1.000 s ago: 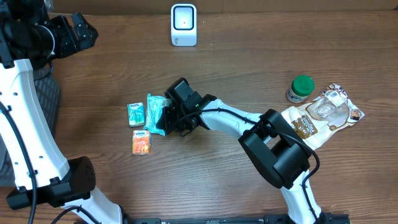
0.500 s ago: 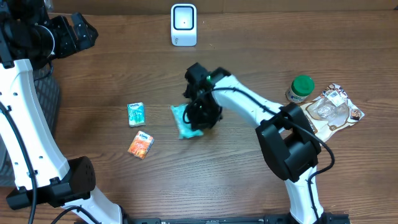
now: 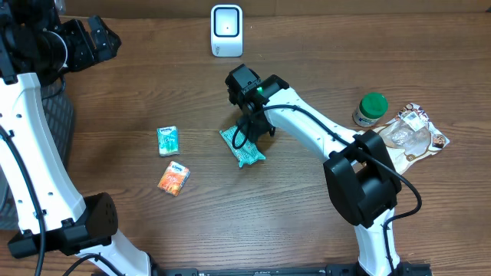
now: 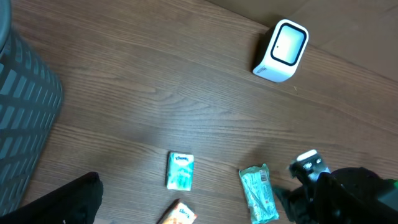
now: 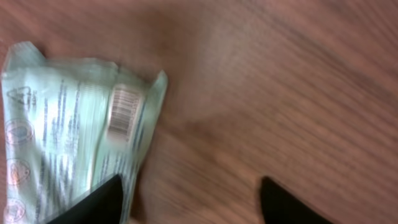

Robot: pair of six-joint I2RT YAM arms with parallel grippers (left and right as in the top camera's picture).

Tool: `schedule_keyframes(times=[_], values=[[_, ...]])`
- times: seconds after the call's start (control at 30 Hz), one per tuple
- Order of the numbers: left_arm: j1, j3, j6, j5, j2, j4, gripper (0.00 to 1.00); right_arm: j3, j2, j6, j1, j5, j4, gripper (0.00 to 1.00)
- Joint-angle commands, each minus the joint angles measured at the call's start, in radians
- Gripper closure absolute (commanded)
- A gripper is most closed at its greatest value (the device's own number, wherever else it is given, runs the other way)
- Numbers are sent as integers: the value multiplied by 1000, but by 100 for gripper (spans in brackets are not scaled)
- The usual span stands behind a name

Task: Scan the item barcode

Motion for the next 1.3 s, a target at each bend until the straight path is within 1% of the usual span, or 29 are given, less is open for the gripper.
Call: schedule_keyframes(times=[0.0,0.07,0.13,0.2,0.33,0.43,0.6,0.8,0.87,1.03,1.13,1.17,1.2,1.27], values=[[0,8,-10,-2,-11,1,0,31,-29,210,-33,37,54,61],[0,8,-10,-2,-11,1,0,22,-27,331,-54,37,74,76],[0,8,-10,-2,-11,1,0,5,-26,452,-74,36,87,84],[0,8,-10,-2,-11,1,0,-14,-16,515,-83,24,101,84],[0,8,-10,-2,-11,1,1,-17,9,508,-77,-87,119,84],[0,8,-10,-2,-11,1,0,-17,21,482,-41,-119,129,84],[0,8,-10,-2,-11,1,1,-17,64,481,12,-115,130,83],[0,8,-11,-2,-11,1,0,-17,112,490,18,-127,135,84],[0,8,-10,-2,-11,1,1,-17,112,459,18,-168,151,84],[0,8,-10,-2,-11,1,0,-14,112,250,36,-401,192,84],[0,8,-10,-2,-11,1,0,-14,112,135,58,-507,196,83],[0,8,-10,-2,-11,1,1,-13,112,111,66,-523,194,80],[0,8,-10,-2,-11,1,0,-8,112,109,72,-523,192,75],[0,8,-10,-2,-11,1,0,17,109,109,76,-523,171,71]])
